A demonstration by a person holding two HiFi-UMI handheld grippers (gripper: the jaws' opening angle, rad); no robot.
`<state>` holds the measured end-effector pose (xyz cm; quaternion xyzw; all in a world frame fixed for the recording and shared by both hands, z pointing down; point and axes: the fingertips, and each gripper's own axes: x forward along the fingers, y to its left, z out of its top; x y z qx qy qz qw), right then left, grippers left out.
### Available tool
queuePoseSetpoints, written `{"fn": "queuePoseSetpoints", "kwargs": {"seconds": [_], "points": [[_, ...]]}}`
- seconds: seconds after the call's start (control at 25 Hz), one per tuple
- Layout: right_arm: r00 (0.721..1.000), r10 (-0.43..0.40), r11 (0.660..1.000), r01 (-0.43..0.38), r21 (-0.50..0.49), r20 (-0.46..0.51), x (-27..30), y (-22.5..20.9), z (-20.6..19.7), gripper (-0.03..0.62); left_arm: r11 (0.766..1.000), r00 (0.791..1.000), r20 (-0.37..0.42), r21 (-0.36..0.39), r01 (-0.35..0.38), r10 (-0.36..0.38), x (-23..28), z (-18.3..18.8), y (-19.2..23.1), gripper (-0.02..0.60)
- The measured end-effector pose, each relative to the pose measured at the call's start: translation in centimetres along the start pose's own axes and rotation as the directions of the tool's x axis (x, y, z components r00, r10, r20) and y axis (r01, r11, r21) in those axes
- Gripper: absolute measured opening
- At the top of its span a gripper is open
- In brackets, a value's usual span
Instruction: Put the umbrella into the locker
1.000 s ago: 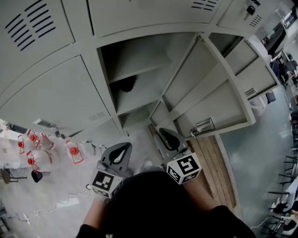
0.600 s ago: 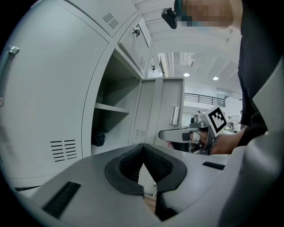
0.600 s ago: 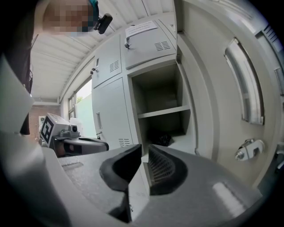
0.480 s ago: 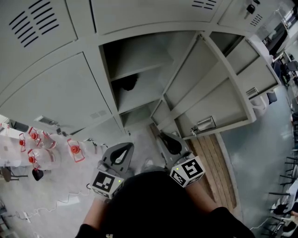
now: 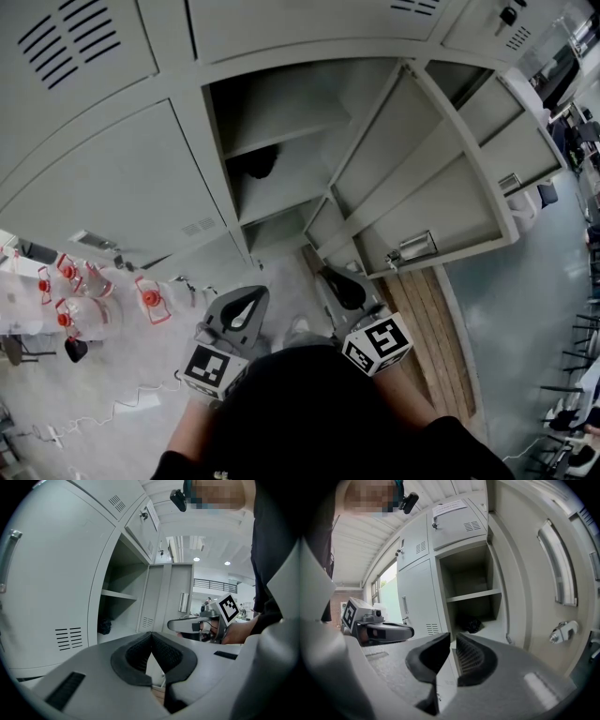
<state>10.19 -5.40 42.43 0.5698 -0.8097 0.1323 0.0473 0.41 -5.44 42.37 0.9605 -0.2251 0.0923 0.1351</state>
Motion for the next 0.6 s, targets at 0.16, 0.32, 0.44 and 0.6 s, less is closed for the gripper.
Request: {"fn": "queuePoseSetpoints", "kwargs": {"seconds": [0.16, 0.32, 0.44, 0.6], "points": [[1.000, 0.006, 1.000, -0.006, -0.020, -0.004, 0.16, 0.32, 0.05, 0.034, 0.998, 1.000, 0.010, 0.064, -0.003, 0.003, -0.12, -0.44, 0.74, 0.011], [1.000, 0.012, 1.000, -0.012, -0.022, -0.010, 0.30, 0.45, 0.00, 0.034, 1.000, 1.000, 0.004, 0.020, 0.004, -0.004, -0.01, -0.01, 0.36, 0.012], [1.000, 0.013, 1.000, -0.013, -0.024, -0.009, 0.50, 0.35, 0.05, 0.034, 1.000, 1.000, 0.003, 0.013, 0.005, -0.005, 0.16, 0.23, 0.38, 0.011], [1.000, 0.010, 1.000, -0.010, -0.026, -0.013, 0.79, 0.01, 0.03, 0.034, 1.000, 1.000, 0.004, 0.015, 0.003, -0.003, 0.38, 0.35, 0.62, 0.012]]}}
